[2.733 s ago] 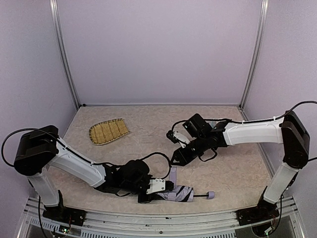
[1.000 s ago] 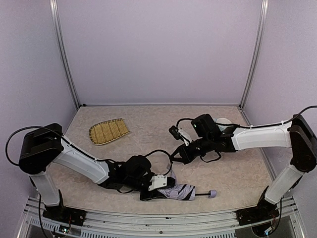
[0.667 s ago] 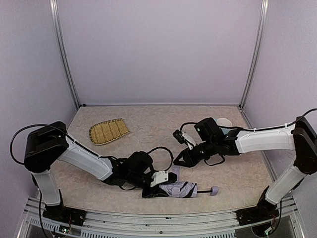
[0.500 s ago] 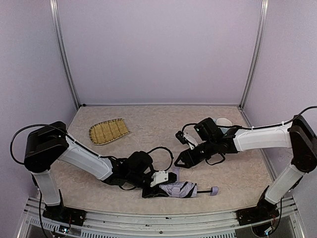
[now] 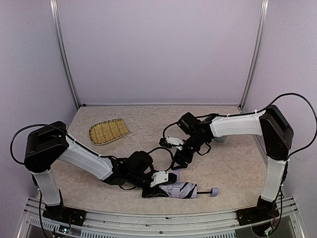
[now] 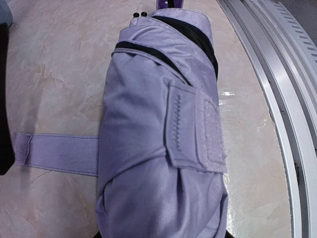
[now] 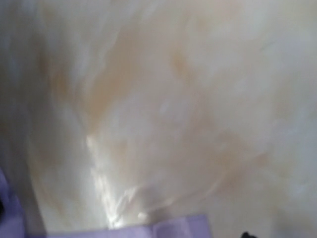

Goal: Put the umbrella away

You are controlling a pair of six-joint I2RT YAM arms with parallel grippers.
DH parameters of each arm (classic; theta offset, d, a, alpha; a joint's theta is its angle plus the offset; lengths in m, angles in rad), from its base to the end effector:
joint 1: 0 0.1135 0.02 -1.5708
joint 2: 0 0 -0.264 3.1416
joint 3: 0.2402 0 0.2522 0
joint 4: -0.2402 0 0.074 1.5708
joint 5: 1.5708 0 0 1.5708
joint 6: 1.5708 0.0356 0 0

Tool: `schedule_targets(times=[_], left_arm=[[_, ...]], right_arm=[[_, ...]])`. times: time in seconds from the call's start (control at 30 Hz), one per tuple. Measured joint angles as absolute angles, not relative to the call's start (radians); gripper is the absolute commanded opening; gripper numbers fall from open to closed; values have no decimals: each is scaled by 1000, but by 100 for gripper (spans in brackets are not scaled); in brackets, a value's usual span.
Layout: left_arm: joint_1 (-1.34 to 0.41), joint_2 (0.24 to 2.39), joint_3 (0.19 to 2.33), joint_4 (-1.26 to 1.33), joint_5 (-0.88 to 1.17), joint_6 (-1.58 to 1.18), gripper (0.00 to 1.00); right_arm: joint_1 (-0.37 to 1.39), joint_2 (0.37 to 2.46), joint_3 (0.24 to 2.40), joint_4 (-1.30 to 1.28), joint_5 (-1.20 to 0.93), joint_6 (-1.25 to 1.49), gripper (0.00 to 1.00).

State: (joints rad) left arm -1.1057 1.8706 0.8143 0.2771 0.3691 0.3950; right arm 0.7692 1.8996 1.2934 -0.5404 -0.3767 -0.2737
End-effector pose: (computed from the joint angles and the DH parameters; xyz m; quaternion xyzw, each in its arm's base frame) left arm 0.1442 -0.3159 0.1067 0.6702 0.6152 -0.2906 0.2964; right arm 0.2674 0.2771 0.1755 -0.5125 0.8130 0.2282 0.1556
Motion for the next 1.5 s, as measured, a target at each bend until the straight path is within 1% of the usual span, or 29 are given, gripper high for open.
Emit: schedule_targets(times=[0.17,0.3,0.43,0.57,0.63,0.7,0.77,0.8,0.87,0.93,0.97,1.13,1.23,1.33,1.4,1.5], left_arm=[[-1106,1871,818,271,371,399,6],[-1106,1872,820,267,372,402,6],[-1106,1872,820,266,373,402,6],[-1105,1872,821,265,373,402,6],[-1105,1872,822,265,373,402,6],[-1105,1873,822,264,374,402,6],[-1105,1873,822,264,374,402,6],[-1105,1873,823,263,374,402,6],[-1105,1873,823,262,374,402,6],[-1105,1873,824,261,374,402,6],[-1105,1873,824,260,374,402,6],[-1103,1875,826,258,378,402,5],[-1100,1878,830,255,388,403,0],[-1092,1887,842,249,400,402,0],[-1079,1898,854,247,420,396,0],[-1043,1922,876,247,477,372,0]], right_arm=[[778,1953,1311,-650,-372,-384,71],[814,1968,1319,-678,-305,-414,61],[855,1974,1326,-665,-203,-403,59],[882,1974,1318,-643,-115,-390,54],[888,1974,1317,-639,-99,-384,45],[892,1974,1317,-636,-94,-376,30],[894,1977,1317,-630,-93,-374,19],[895,1977,1317,-625,-91,-368,15],[895,1978,1317,-616,-88,-358,10],[896,1978,1316,-611,-87,-350,2],[896,1978,1316,-608,-88,-348,0],[889,1964,1295,-583,-109,-321,0],[869,1948,1274,-573,-142,-293,0],[841,1909,1246,-566,-190,-248,0],[834,1861,1214,-533,-228,-218,0],[830,1736,1139,-466,-298,-167,0]])
